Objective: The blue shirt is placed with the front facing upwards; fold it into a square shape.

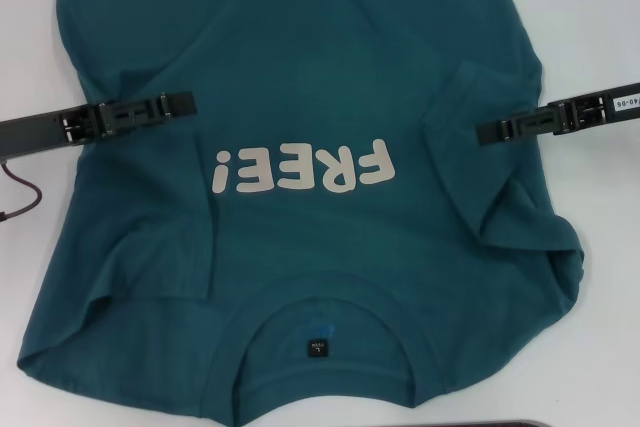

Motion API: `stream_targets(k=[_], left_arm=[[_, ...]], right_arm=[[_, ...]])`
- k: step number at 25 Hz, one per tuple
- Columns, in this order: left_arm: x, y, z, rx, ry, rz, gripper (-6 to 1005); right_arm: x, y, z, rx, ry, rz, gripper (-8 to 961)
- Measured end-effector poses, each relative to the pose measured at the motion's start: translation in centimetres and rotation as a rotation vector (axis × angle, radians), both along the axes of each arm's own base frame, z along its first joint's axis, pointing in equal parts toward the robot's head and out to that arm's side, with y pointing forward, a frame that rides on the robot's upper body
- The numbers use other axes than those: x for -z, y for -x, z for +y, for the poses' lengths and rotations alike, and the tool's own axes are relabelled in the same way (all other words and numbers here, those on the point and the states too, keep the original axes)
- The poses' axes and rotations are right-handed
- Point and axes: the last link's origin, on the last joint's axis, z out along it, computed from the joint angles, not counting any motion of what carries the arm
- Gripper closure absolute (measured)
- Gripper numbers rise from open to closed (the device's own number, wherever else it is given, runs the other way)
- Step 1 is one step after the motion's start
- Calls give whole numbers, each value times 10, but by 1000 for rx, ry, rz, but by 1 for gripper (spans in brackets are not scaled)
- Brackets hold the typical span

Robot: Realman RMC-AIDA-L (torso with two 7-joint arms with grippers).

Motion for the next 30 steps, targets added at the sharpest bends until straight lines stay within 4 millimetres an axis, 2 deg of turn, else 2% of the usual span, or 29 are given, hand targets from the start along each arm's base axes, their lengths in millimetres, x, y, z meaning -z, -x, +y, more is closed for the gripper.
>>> stream_targets(k=[7,22,30], left_arm=[[1,0,0,3,-1,0,81],[1,-1,0,6,0,0,81],[1,-1,0,6,-1,0,81]], right_arm=[[8,-4,2,36,3,-25,33],[16,-11,-4,63,42,-47,37],[25,-4,-4,45,83,-50,40]])
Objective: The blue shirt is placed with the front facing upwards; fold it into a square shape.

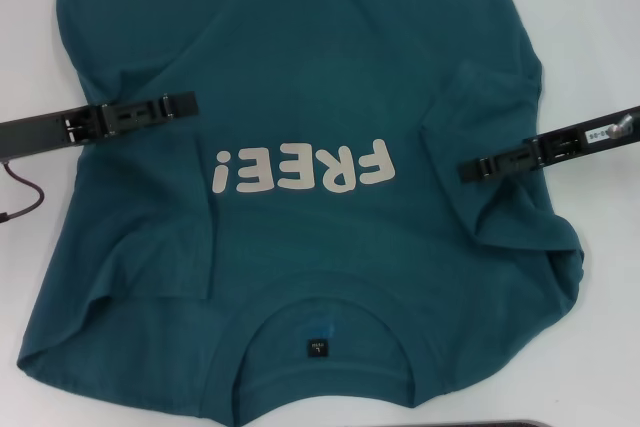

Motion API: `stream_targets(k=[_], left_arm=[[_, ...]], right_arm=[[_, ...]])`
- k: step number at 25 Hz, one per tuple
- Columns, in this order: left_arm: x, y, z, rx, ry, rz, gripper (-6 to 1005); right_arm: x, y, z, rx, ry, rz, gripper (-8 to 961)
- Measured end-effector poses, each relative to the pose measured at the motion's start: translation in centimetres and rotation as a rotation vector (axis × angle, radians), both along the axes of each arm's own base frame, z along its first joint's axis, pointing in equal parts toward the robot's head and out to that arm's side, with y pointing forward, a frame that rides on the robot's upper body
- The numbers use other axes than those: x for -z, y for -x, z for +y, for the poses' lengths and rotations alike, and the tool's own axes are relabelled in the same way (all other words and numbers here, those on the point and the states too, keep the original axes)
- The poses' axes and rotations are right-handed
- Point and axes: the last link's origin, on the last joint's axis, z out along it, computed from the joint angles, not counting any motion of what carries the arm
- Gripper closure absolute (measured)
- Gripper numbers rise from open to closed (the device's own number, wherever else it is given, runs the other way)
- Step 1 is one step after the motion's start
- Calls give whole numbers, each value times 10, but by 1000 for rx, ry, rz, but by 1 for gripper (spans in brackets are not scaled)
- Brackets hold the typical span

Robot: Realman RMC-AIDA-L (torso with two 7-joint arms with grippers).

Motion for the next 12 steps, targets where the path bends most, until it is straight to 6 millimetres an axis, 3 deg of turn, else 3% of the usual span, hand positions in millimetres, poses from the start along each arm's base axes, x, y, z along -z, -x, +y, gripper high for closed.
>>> stream_targets(k=[12], left_arm=[[0,2,0,-1,-8,8,81]], right_arm=[[24,45,10,-113,82,52,41]])
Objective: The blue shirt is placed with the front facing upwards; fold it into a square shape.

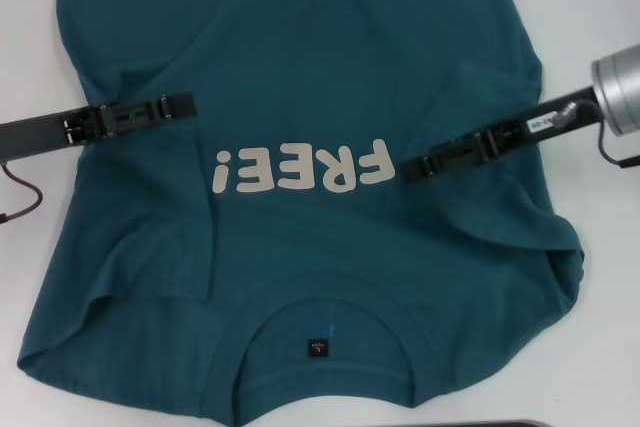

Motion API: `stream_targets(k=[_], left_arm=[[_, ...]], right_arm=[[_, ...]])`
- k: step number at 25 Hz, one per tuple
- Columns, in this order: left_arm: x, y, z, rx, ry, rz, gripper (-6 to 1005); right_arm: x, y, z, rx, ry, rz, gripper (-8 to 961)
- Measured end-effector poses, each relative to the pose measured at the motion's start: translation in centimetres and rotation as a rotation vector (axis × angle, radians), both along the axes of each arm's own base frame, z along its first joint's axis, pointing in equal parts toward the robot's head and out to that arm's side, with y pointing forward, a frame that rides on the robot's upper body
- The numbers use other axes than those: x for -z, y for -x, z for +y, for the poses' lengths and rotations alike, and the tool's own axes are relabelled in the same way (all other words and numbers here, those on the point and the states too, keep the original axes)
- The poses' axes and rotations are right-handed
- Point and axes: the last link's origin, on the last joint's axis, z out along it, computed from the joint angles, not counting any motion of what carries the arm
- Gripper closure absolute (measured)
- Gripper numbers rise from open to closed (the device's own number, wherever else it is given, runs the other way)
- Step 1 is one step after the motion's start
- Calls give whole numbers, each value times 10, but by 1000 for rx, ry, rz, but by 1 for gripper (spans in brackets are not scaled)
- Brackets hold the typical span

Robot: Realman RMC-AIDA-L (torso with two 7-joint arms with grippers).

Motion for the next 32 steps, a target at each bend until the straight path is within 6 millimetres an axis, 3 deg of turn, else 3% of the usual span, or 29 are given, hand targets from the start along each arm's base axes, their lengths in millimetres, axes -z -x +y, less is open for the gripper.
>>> stream_targets(k=[6,11,32], left_arm=[[0,0,0,-1,-1,1,81],[0,0,0,-2,-2,1,81],[1,-2,1,14,-2,-2,82]], right_arm=[[7,17,7,-58,1,14,40],[1,14,12,-62,-62,38,39],[-39,-41,14,-2,-462,101,36]])
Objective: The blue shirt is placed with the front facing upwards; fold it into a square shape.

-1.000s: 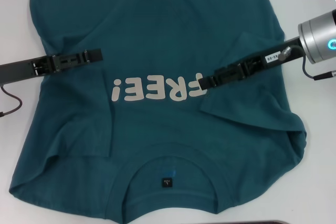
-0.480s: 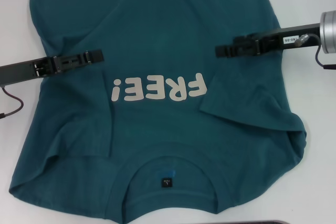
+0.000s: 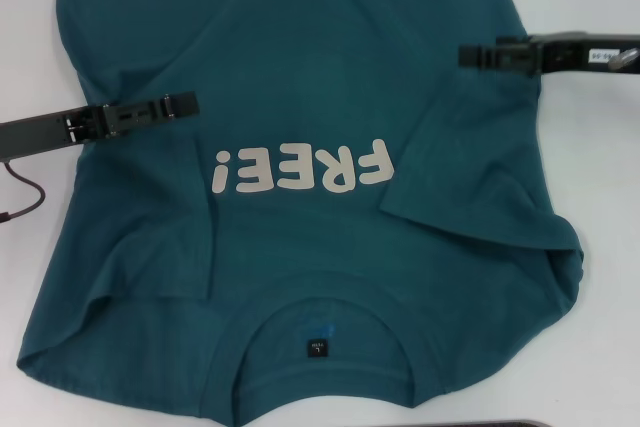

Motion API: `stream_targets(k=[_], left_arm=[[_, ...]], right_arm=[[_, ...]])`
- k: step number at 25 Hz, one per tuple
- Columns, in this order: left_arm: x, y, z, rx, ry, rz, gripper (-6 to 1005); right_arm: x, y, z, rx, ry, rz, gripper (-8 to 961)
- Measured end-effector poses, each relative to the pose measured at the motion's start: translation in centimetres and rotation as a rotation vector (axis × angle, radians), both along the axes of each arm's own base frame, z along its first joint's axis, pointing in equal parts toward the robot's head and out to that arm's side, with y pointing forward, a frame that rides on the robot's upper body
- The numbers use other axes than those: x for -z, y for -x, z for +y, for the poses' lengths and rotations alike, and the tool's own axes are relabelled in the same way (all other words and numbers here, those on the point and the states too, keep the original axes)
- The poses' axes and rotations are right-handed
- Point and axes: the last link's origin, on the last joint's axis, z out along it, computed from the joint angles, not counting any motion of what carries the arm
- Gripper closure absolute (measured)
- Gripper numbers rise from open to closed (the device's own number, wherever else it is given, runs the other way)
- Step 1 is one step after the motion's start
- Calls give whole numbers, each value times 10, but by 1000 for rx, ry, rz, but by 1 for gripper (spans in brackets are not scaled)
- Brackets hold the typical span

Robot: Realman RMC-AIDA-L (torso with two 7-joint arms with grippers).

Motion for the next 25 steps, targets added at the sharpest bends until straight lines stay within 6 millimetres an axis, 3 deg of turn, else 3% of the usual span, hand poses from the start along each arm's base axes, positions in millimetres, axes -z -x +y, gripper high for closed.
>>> stream_targets(k=[14,25], left_arm=[[-5,-2,3,29,-49,-11,82],[-5,2,-2,33,-11,4,82]], right_arm=[[-15,-3,-3,-126,-286,78,39],[-11,-10,-30,-141,-162,129,41]])
